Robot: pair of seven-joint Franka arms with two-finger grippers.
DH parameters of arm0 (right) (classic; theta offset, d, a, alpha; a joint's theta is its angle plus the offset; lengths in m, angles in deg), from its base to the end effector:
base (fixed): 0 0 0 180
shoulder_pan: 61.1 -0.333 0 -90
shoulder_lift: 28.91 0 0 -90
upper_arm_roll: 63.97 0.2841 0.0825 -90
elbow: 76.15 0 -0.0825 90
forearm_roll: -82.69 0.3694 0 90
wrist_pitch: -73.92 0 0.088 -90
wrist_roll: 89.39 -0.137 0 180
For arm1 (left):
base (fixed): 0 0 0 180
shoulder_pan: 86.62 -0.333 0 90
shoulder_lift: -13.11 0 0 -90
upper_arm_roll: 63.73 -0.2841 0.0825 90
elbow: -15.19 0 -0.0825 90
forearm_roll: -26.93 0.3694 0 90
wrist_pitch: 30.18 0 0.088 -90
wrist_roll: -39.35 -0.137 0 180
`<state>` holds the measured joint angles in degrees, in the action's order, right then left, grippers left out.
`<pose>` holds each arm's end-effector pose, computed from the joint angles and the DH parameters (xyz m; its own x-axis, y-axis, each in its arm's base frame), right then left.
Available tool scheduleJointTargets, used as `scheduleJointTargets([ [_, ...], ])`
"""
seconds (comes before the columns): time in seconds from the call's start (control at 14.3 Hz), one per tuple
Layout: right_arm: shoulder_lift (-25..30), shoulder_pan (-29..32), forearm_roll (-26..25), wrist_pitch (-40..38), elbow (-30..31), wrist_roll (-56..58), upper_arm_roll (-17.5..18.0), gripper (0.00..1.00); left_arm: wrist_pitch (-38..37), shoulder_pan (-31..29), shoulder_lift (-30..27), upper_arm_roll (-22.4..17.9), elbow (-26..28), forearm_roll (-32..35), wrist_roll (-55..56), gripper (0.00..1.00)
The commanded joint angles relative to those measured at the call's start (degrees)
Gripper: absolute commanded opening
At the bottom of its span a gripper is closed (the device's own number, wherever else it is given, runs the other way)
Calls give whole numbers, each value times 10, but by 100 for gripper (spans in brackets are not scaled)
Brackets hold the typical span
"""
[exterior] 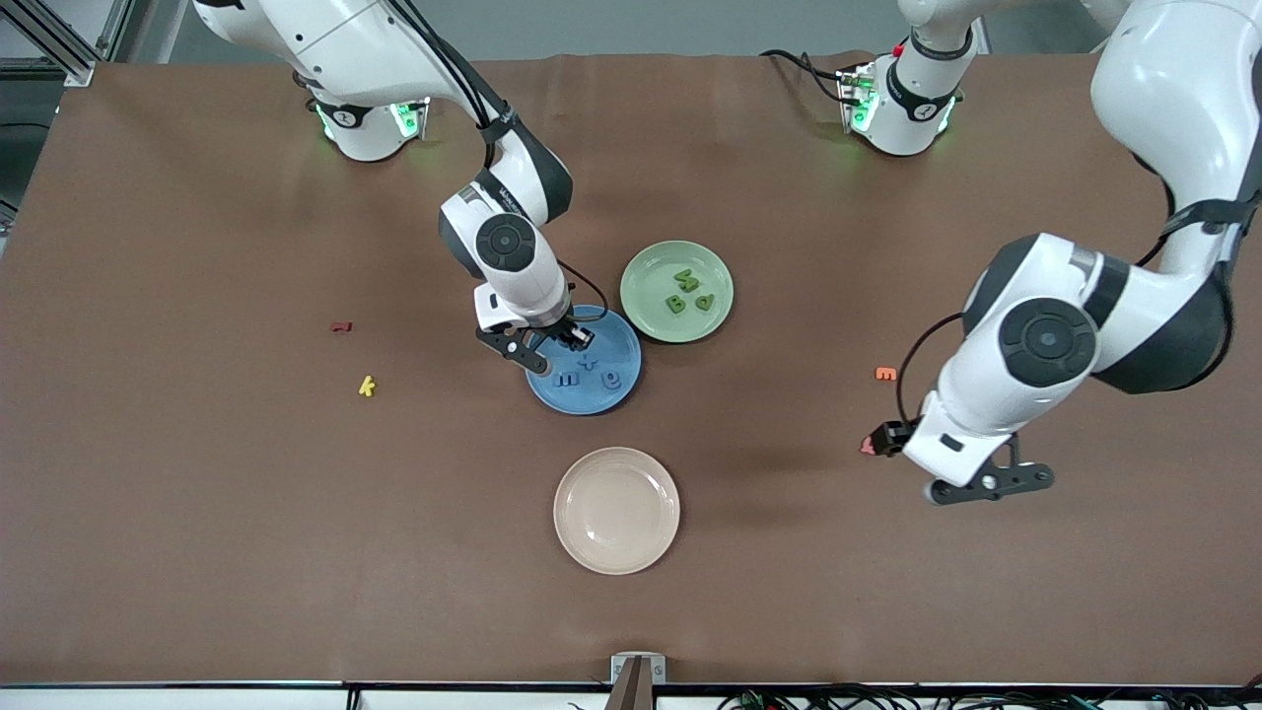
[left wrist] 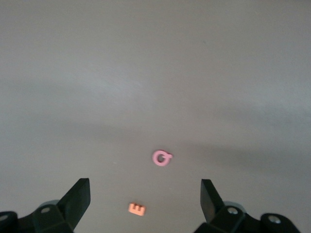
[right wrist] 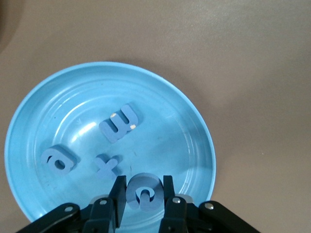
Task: Sort letters by color into matching plates
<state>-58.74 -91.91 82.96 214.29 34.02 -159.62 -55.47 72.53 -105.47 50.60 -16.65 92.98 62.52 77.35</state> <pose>0.4668 0.3822 0.1753 0.8443 -0.5315 -0.0684 -0.5345 -0.8444 -0.0362 0.6570 -0.1605 0.3704 0.9896 0.1258 0.0704 0.1338 -0.9834 -0.1225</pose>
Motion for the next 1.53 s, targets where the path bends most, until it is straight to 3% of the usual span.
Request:
scheduleJointTargets([
  [0.0, -8, 4, -1, -11, -17, -8, -3, 90, -13, 32, -79, -76, 5, -83, -46, 100],
  [0.07, -7, 4, -1, -12, -16, -3, -4, 100, -13, 56, -108, -126, 6, -125, -68, 100],
  [0.21, -7, 4, -4, -34, -21, -2, -4, 100, -13, 117, -160, -245, 8, -230, -132, 100],
  [0.28, -7, 4, -4, -39, -25, -2, -4, 100, -17, 139, -181, -285, 11, -263, -156, 100],
  [0.7, 0, 39, -22, -81, -46, 86, -5, 100, -111, 223, -285, -427, 25, -331, -206, 100],
  [0.98, 49, 121, -23, -164, -48, 248, -6, 100, -148, 209, -358, -442, 72, -344, -290, 100],
  [1.19, 103, 193, -23, -243, -50, 392, -6, 100, -152, 175, -414, -438, 140, -361, -300, 100],
  [1.47, 153, 289, -23, -319, -65, 540, -6, 100, -151, 171, -427, -436, 143, -361, -299, 100],
])
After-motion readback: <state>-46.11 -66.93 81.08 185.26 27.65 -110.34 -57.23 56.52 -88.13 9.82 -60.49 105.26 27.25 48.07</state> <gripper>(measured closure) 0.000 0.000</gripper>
